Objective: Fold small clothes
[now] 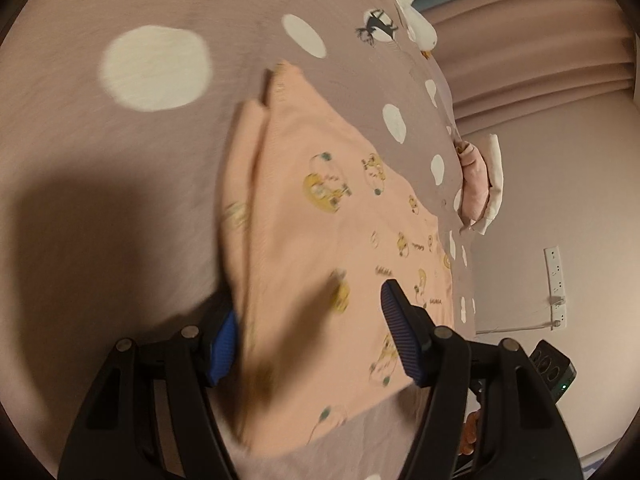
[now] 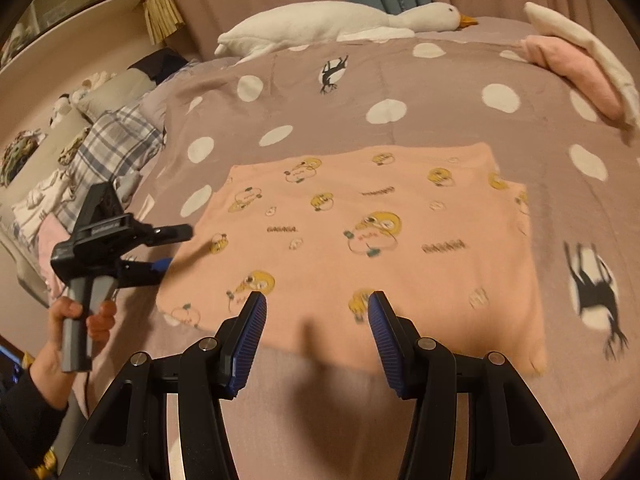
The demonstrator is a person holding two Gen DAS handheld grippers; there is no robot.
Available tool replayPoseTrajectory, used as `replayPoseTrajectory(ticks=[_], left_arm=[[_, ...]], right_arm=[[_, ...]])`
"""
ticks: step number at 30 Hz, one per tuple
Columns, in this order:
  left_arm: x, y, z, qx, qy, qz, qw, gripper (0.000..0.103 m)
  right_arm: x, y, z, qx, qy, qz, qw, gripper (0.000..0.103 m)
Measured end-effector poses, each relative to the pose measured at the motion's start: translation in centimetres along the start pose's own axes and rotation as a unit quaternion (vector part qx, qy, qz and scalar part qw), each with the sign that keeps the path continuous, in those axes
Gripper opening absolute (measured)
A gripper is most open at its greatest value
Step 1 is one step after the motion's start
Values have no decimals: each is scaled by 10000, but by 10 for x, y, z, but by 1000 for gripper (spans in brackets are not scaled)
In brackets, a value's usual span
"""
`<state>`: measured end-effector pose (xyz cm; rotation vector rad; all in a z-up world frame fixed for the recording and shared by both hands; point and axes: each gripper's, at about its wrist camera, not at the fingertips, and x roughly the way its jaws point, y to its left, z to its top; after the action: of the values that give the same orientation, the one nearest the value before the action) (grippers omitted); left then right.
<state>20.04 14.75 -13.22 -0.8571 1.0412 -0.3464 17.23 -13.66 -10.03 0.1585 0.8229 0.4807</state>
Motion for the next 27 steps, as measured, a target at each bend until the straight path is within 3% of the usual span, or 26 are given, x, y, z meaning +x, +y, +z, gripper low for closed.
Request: replayPoseTrajectory(ticks=[4,9,10,14,16,22,27], left_arm=[[15,-10,13,40,-20,115,9999,59],[27,-12,16,123,171,461,9987,15],[27,-14,14,198,177,547,9982,15],[25,-21,11,496,97,803,9955,15],[26,-25,10,675,69,967,9930,15],[28,-30,8,926,20,1257,9877,15],[29,-33,8,985,4,1319,9864,15]], right_arm=[[29,3,25,39,101,30,9999,53],[72,8,59,171,320,39,9993,53],[79,9,63,154,350,4,9993,52],[113,14,73,46,597,-312,9977,22],[125,15,73,-34,739,-464,9962,17],[113,19,72,-130,803,-584,9950,15],[72,32,36,-414,749,-292,9959,15]])
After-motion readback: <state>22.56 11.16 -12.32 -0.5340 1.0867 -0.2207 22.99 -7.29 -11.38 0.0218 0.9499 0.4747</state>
